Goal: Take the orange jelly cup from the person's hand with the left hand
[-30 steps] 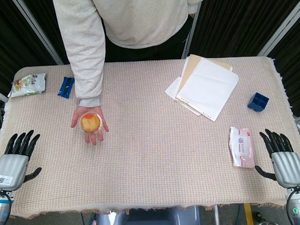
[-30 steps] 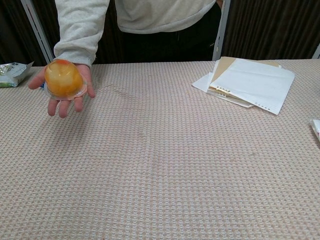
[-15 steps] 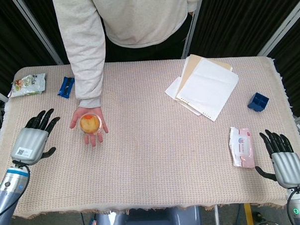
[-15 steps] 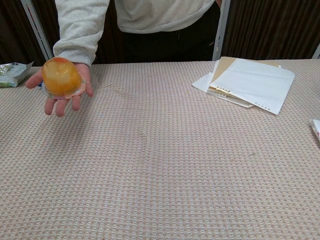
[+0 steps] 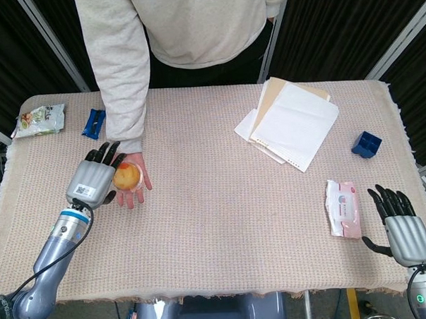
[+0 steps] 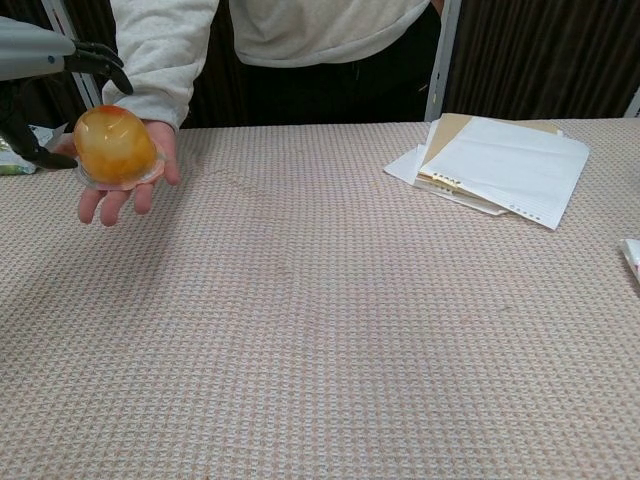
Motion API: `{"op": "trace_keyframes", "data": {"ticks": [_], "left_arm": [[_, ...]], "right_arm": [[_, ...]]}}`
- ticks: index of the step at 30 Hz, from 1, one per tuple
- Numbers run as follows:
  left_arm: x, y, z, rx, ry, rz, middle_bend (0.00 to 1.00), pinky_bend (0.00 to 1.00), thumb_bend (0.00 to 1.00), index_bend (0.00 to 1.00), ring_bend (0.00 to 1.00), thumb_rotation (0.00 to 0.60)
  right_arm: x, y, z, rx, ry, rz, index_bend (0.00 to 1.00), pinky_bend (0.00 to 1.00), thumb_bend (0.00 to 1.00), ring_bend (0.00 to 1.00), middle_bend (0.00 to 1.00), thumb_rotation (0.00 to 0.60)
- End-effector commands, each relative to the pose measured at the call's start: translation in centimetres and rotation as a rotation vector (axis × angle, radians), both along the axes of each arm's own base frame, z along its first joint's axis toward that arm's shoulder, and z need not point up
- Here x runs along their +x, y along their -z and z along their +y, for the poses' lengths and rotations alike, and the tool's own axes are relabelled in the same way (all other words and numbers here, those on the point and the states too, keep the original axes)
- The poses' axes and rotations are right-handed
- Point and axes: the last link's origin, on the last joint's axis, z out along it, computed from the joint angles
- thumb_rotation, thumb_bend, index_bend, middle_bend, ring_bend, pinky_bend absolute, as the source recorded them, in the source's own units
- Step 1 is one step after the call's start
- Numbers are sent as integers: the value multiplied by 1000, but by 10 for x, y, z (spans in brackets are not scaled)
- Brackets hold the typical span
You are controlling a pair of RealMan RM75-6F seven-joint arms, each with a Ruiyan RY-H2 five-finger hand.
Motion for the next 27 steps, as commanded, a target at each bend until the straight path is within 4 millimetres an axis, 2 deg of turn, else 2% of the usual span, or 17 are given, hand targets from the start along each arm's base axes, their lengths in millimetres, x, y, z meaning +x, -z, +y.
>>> {"op": "trace_keyframes", "data": {"ticks": [1,6,7,10,12,14,21,27], "left_arm": [[10,12,3,-16,5,21,6,178,293,169,54,600],[15,21,3,-14,-9,46,103,228,317,241,122,600],[15,22,3,-11,-11,49,159,269,347,299,168,600],[18,23,3,16,-6,31,377,427,457,569,349,600],[21,24,4,51,21,1,481,500,501,692,433,600],[24,24,4,79,49,-29,542,545,542,765,484,600],[32,17,-5,120,166,-112,575,573,561,796,518,600],[27,-1,-28,124,223,-176,576,573,566,798,518,600]], "right_arm": [[0,0,0,1,1,-2,31,0,116,0,0,600],[0,-1,0,1,-1,-3,31,0,117,0,0,600],[0,-1,0,1,-2,-3,32,0,117,0,0,600],[0,-1,1,2,-1,-4,32,0,117,0,0,600],[0,0,1,1,-1,-3,32,0,118,0,0,600],[0,0,1,1,0,-3,33,0,118,0,0,600],[0,-1,1,0,3,-5,33,0,116,0,0,600],[-1,-1,1,-2,7,-6,33,0,116,0,0,600]]}}
